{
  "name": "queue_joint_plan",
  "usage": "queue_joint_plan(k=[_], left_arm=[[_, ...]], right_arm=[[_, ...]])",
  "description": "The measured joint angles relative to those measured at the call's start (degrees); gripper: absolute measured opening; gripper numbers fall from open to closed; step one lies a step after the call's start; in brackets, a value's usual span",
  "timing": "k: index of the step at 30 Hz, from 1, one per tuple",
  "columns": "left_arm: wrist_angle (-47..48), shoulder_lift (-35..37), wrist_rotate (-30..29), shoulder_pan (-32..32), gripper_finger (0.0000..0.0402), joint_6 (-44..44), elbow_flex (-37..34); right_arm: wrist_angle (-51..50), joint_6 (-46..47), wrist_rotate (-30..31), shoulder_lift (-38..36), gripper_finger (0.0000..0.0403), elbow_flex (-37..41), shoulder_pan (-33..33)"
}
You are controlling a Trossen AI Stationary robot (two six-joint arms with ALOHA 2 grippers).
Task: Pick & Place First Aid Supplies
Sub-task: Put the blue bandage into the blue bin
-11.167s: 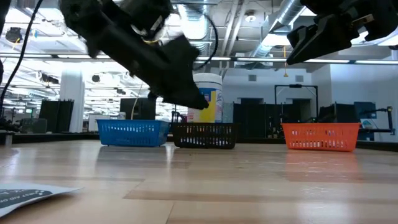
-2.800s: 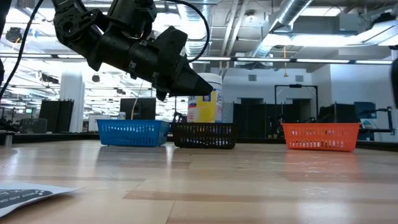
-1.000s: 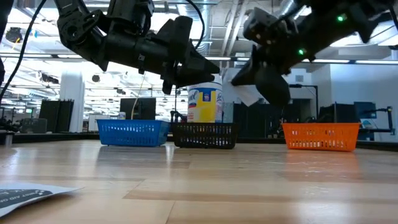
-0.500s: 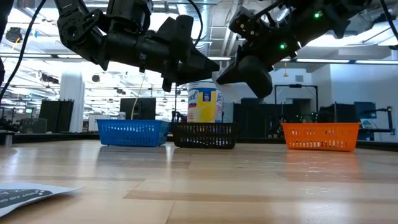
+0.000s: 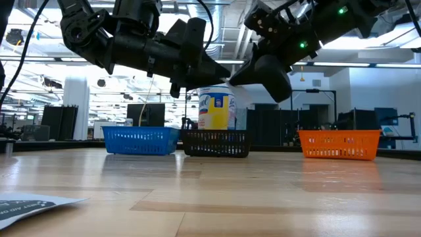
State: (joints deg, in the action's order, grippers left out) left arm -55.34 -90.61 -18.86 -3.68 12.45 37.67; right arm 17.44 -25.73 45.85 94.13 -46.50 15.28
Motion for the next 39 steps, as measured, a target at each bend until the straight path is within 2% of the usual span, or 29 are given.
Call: queue_joint_plan(k=[7, 13, 17, 22, 26, 30, 39], left_arm=[[0.42, 0.0, -0.23, 0.04, 0.007, 0.46, 0.0], [0.53, 0.0, -0.2, 0.04, 0.006, 0.46, -0.02], [0.53, 0.0, -0.17, 0.02, 0.0071, 0.52, -0.02], [0.52, 0.0, 0.05, 0.02, 0.0092, 5.22, -0.04], [0.51, 0.0, 1.3, 0.02, 0.0113, 6.07, -0.07], [0.53, 0.0, 1.91, 0.0, 0.0136, 6.82, -0.07], [3.29, 0.0, 1.85, 0.55, 0.0156, 11.39, -0.07]], right_arm=[[-0.08, -1.62, 8.34, 0.0, 0.0001, 0.0, 0.47], [-0.12, -1.71, 9.81, 0.0, 0.0001, 0.02, 0.51], [-0.25, -1.86, 9.75, 0.0, 0.0001, 0.02, 0.51], [-2.61, -2.46, 7.71, -0.02, 0.0001, 0.02, 0.54], [-5.67, -7.03, 7.29, -0.02, 0.0001, 0.06, 1.12], [-4.6, -11.47, 7.33, -0.02, 0.0001, 0.07, 2.38], [-3.62, -12.37, 10.64, -0.02, 0.0001, 0.07, 3.58]])
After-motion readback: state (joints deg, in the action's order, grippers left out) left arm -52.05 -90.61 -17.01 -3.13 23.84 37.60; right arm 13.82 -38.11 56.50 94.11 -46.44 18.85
